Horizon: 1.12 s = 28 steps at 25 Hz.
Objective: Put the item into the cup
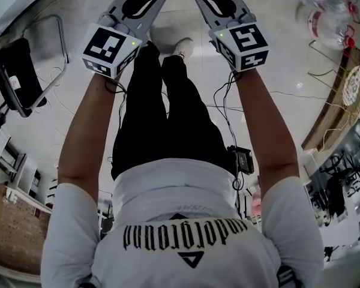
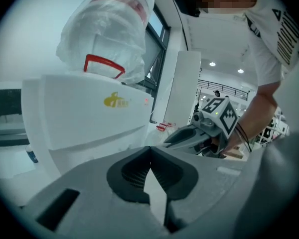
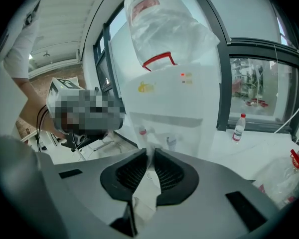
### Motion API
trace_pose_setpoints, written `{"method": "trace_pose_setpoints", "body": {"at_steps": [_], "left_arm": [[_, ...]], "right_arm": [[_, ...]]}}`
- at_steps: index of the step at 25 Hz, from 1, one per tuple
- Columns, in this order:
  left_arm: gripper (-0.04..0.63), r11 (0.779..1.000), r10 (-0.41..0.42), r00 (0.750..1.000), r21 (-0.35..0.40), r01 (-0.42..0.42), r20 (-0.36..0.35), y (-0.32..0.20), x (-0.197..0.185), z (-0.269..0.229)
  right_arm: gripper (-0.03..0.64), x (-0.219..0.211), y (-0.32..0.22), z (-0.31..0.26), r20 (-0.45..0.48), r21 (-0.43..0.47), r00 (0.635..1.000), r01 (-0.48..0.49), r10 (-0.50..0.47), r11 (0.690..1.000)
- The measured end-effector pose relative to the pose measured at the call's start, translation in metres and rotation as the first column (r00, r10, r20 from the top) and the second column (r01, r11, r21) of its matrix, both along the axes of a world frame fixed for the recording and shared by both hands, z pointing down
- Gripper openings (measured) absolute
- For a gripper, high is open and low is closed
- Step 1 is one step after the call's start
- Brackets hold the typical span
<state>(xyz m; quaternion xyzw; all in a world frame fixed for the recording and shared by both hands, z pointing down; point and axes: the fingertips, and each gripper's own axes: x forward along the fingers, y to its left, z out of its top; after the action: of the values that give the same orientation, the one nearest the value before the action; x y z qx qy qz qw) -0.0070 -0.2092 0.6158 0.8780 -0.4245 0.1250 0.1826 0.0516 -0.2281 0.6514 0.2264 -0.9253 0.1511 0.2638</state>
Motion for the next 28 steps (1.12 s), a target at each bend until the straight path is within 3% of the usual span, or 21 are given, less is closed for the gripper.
{"method": "trace_pose_setpoints", "body": {"at_steps": [13,28], "left_arm": [[0.015,1.0,-0.005,1.0,0.001,0.005,-0.007,-0.029,-0.002,0.069],[0.015,1.0,-0.028,0.999,-0.011,0.028,-0.016,-0.051,-0.006,0.101]], "right_arm": [[0.054,-0.026,-0.026,0.078,0.001,-0.026,1.0,-0.026,0.026,0.999],[0.054,-0.038,-0.061,0.131,-0.026,-0.029,0.997,-0.067,0.066,0.997]]}}
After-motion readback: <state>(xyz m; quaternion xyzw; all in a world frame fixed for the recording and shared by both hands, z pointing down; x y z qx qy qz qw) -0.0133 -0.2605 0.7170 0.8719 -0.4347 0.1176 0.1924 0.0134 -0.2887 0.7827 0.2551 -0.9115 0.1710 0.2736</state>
